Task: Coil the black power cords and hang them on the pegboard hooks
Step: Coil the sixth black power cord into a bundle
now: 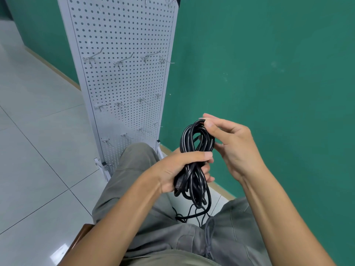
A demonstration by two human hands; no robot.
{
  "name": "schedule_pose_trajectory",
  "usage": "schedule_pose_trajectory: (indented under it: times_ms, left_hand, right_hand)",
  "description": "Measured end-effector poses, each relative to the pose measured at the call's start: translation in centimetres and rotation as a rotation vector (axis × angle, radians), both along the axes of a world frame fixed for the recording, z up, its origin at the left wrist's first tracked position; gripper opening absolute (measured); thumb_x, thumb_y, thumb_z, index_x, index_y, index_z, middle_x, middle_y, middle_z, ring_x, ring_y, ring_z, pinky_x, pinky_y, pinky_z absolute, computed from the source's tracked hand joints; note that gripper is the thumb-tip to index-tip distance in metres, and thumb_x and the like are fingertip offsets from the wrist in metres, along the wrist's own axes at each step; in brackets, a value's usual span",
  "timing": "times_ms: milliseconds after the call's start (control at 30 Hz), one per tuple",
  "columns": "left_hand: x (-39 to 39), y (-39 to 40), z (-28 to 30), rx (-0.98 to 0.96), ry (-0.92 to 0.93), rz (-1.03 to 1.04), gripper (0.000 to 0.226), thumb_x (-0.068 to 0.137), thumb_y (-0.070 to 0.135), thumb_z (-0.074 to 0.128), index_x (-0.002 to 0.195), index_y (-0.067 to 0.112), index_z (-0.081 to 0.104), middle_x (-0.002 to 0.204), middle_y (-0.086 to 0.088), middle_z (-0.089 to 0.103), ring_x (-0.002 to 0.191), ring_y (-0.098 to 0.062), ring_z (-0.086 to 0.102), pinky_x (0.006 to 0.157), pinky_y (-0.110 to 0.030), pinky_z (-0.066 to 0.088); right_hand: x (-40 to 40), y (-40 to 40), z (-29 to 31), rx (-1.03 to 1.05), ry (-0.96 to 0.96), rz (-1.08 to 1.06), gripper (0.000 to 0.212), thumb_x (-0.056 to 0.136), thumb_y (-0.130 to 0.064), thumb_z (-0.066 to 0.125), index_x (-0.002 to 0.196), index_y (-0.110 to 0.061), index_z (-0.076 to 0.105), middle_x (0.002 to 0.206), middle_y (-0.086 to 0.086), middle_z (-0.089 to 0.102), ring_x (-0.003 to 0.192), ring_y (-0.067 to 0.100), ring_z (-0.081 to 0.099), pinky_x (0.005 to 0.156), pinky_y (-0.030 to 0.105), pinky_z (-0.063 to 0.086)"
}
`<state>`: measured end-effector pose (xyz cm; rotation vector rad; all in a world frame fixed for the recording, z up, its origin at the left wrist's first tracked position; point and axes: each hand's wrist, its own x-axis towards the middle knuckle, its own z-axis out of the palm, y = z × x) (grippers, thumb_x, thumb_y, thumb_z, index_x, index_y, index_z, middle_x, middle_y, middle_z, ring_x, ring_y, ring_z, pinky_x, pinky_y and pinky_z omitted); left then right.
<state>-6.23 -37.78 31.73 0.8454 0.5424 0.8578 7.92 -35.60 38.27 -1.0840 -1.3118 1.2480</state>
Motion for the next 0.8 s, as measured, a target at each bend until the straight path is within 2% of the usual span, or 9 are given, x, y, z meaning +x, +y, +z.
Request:
schedule_pose_trajectory:
  times_ms: [100, 200, 233, 267, 333, 367, 467, 633, 800]
  left_hand:
    - [-0.1, 0.0, 0.1, 0.034, 0.0, 0.03, 0.022, 0.089, 0.021, 0.067, 0.069, 0.012, 0.063, 0.063, -0.006, 0.054, 0.061, -0.021, 0.056, 0.083, -0.038, 0.059]
    - [-0.6, 0.4, 0.2, 0.028, -0.036, 0.094, 0.018, 0.089, 0.024, 0.066, 0.075, 0.013, 0.067, 0.07, -0.006, 0.062, 0.071, -0.024, 0.065, 0.074, -0.033, 0.058]
    - [-1.0, 0.6, 0.3, 0.025, -0.064, 0.109, 0.018, 0.089, 0.026, 0.067, 0.076, 0.014, 0.068, 0.072, -0.003, 0.062, 0.073, -0.022, 0.066, 0.074, -0.033, 0.057]
    - [-1.4, 0.8, 0.5, 0.016, -0.095, 0.132, 0.017, 0.09, 0.028, 0.068, 0.078, 0.015, 0.067, 0.072, -0.001, 0.062, 0.073, -0.02, 0.064, 0.077, -0.034, 0.054]
    - [-2.1, 1.2, 0.7, -0.032, -0.182, 0.225, 0.017, 0.093, 0.027, 0.069, 0.081, 0.015, 0.064, 0.069, 0.003, 0.06, 0.069, -0.015, 0.062, 0.084, -0.035, 0.049]
    - [-2.5, 1.3, 0.9, -0.063, -0.227, 0.293, 0.017, 0.093, 0.026, 0.067, 0.082, 0.015, 0.062, 0.067, 0.004, 0.059, 0.066, -0.014, 0.062, 0.085, -0.033, 0.052]
    - [-3.9, 1.8, 1.2, -0.109, -0.317, 0.493, 0.018, 0.094, 0.027, 0.061, 0.082, 0.014, 0.058, 0.065, 0.005, 0.057, 0.062, -0.011, 0.061, 0.084, -0.028, 0.059]
    - [-4.8, 2.5, 0.9, -0.194, -0.407, 0.737, 0.024, 0.103, 0.025, 0.058, 0.081, 0.016, 0.057, 0.069, 0.005, 0.058, 0.062, -0.011, 0.061, 0.088, -0.033, 0.057]
    - [-3.8, 2.7, -0.4, -0.153, -0.29, 0.894, 0.024, 0.101, 0.024, 0.064, 0.079, 0.015, 0.063, 0.074, 0.002, 0.064, 0.068, -0.013, 0.061, 0.075, -0.031, 0.056]
  right_hand:
    - [-0.3, -0.1, -0.7, 0.042, -0.031, -0.013, 0.038, 0.095, -0.024, 0.069, 0.133, -0.028, 0.066, 0.141, -0.008, 0.06, 0.126, 0.006, 0.06, 0.106, 0.036, 0.05]
    - [-0.4, -0.8, -2.4, -0.038, -0.031, 0.067, 0.063, 0.094, -0.057, 0.051, 0.153, -0.038, 0.04, 0.155, -0.016, 0.043, 0.095, -0.002, 0.064, 0.077, 0.028, 0.055]
    - [-0.3, -1.1, -3.4, -0.074, -0.048, 0.097, 0.07, 0.091, -0.065, 0.044, 0.154, -0.037, 0.037, 0.155, -0.015, 0.044, 0.094, -0.002, 0.065, 0.076, 0.026, 0.054]
    - [-0.2, -1.4, -4.6, -0.095, -0.084, 0.137, 0.073, 0.091, -0.069, 0.038, 0.154, -0.032, 0.04, 0.154, -0.011, 0.048, 0.106, -0.001, 0.065, 0.089, 0.028, 0.054]
    - [-0.1, -2.1, -6.9, -0.149, -0.156, 0.242, 0.077, 0.093, -0.076, 0.027, 0.143, -0.025, 0.057, 0.141, -0.002, 0.063, 0.126, 0.01, 0.061, 0.112, 0.042, 0.045]
    - [-0.1, -2.6, -7.7, -0.179, -0.171, 0.284, 0.078, 0.093, -0.076, 0.023, 0.133, -0.024, 0.065, 0.131, 0.003, 0.07, 0.122, 0.018, 0.065, 0.111, 0.045, 0.045]
    - [0.0, -3.7, -9.6, -0.195, -0.244, 0.29, 0.071, 0.1, -0.06, 0.021, 0.114, -0.013, 0.072, 0.102, 0.014, 0.077, 0.098, 0.027, 0.073, 0.098, 0.039, 0.054]
    - [-0.7, -5.1, -9.7, -0.008, -0.549, 0.274, 0.041, 0.111, -0.022, 0.037, 0.09, -0.003, 0.066, 0.078, 0.003, 0.07, 0.075, 0.011, 0.063, 0.081, 0.034, 0.054]
    - [-2.1, -5.1, -7.0, 0.065, -0.852, 0.319, 0.044, 0.107, -0.023, 0.043, 0.069, -0.011, 0.061, 0.051, -0.009, 0.054, 0.052, 0.015, 0.049, 0.061, 0.035, 0.047]
